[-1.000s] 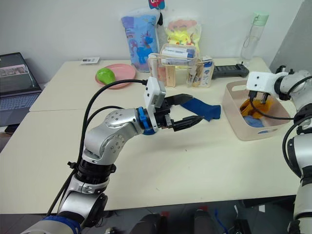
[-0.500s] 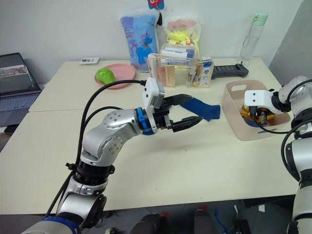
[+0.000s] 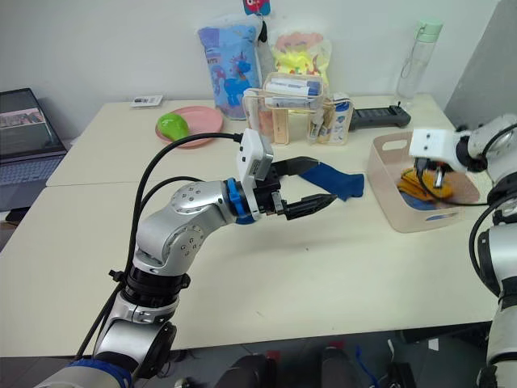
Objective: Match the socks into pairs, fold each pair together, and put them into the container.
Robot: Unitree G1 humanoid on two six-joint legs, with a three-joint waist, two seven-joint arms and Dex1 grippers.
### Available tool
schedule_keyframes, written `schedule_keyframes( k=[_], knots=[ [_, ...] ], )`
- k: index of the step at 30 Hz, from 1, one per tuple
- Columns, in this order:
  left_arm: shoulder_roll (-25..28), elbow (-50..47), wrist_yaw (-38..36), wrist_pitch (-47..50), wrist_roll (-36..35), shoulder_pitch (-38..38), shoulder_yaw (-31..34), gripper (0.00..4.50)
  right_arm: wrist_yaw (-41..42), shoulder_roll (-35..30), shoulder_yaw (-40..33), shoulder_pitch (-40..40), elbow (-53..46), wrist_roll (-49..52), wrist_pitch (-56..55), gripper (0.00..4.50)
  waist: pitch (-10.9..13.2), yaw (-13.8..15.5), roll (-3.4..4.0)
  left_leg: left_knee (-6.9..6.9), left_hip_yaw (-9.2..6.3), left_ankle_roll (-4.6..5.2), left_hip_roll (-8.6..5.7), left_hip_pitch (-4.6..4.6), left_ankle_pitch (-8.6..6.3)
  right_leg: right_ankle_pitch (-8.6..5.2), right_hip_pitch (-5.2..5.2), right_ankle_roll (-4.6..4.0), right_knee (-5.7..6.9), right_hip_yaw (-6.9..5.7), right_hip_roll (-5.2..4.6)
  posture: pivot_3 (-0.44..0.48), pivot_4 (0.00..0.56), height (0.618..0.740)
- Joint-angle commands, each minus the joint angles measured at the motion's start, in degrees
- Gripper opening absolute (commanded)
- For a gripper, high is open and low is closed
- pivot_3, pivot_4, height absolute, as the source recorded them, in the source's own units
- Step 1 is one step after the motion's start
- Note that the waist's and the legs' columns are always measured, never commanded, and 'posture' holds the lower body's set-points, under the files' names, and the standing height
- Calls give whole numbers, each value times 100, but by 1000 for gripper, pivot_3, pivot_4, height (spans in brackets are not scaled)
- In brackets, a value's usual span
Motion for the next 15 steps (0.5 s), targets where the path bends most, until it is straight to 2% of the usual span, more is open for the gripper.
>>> schedule_keyframes(
  k=[1, 8, 15],
  knots=[
    [-6, -151, -12, -64, 5, -65, -8, 4500, -704, -13, 311, 90, 98, -464, -145, 16, 0, 1, 0, 1, 0, 0, -1, 0, 0, 0, 1, 0, 0, 0, 0, 0, 150, 740],
    [20, -160, -19, -44, 24, -84, -14, 4500, -777, 193, 579, 452, 311, -729, -195, 16, 0, -6, 0, 2, 4, 0, -1, -1, 0, 0, 1, 0, 1, 2, -1, 0, 150, 740],
    [46, -254, 49, 9, -1, -15, 26, 4500, -144, 294, 439, 607, 380, -543, -88, 16, 0, -12, 0, 3, 3, 0, -1, 1, 0, 0, 1, 0, 1, 2, -1, 0, 150, 740]
  ],
)
